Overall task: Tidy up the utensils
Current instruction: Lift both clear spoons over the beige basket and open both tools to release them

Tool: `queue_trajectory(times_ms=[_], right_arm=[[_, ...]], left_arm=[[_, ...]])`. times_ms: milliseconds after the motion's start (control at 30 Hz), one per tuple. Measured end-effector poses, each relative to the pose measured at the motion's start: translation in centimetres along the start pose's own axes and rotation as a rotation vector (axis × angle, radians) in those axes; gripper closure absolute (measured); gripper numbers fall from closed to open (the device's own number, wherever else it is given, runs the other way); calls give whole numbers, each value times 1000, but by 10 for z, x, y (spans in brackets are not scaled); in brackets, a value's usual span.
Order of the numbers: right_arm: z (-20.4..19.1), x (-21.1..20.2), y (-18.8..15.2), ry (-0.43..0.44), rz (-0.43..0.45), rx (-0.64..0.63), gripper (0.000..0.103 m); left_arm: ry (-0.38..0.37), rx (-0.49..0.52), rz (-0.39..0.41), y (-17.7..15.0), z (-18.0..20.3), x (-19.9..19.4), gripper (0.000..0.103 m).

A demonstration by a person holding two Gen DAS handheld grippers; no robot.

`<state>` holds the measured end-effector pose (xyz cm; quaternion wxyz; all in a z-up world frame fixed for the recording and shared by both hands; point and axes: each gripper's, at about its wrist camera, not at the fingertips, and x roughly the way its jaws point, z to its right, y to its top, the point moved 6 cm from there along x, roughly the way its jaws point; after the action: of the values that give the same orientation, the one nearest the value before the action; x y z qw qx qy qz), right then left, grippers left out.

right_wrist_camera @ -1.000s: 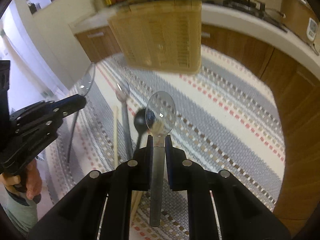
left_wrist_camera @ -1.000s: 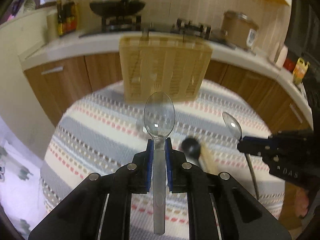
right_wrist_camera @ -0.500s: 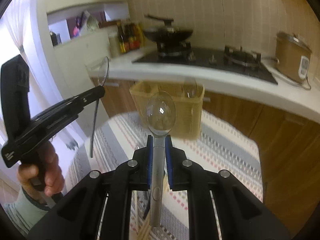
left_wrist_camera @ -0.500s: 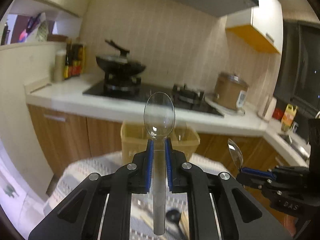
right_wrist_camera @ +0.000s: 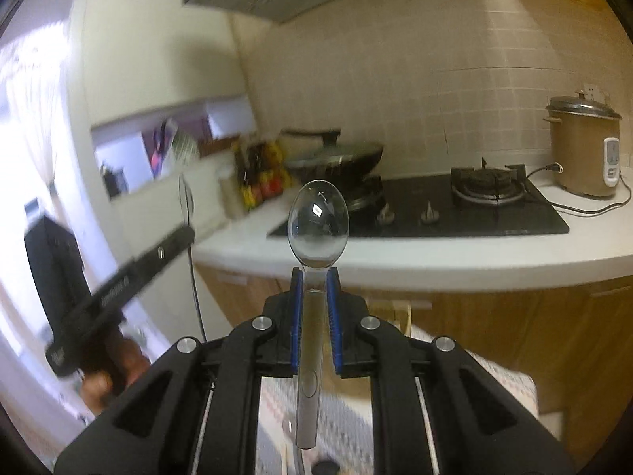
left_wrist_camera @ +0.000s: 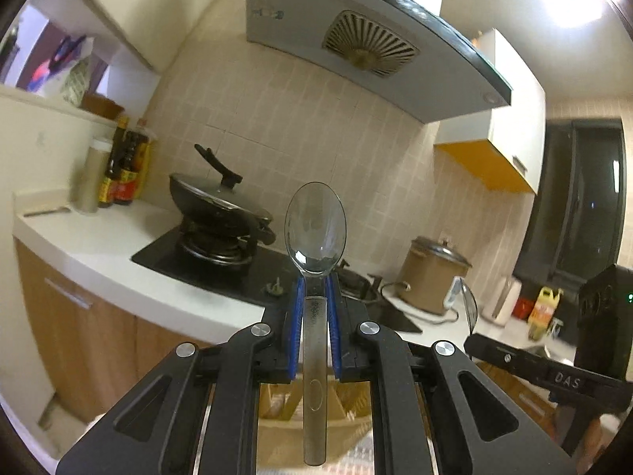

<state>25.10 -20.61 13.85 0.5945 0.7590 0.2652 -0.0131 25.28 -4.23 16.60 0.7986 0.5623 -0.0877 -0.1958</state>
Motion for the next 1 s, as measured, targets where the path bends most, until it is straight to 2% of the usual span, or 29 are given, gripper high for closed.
queue_trajectory(times_ms=[67,167,233,400,600,800,867,933,967,1000], right_arm=[[10,18,9,-29,43,0,93],[27,43,12,-36,54,29,93],[37,53,11,-71,77,25,93],[48,70,2,-159,138,-55,93],[60,92,-20,-127,112,-43,93],[63,94,-38,-110,114,-42,92],[62,91,-42,-115,110,-53,92],[61,84,-44,-112,110,-58,92],[60,81,-45,-111,105,-61,91],[59,77,-46,-109,98,-60,84]], left_arm=[[5,-18,12,2,-6,18,93],[1,-60,4,-4,-11,46,93],[2,-66,9,-10,-7,59,93],[84,37,32,-38,15,89,93],[169,129,3,-76,17,109,93],[179,150,-33,-89,9,108,92],[174,136,-46,-91,6,105,83],[169,123,-53,-91,3,99,79],[161,118,-60,-90,1,96,73],[152,109,-65,-89,0,91,68]])
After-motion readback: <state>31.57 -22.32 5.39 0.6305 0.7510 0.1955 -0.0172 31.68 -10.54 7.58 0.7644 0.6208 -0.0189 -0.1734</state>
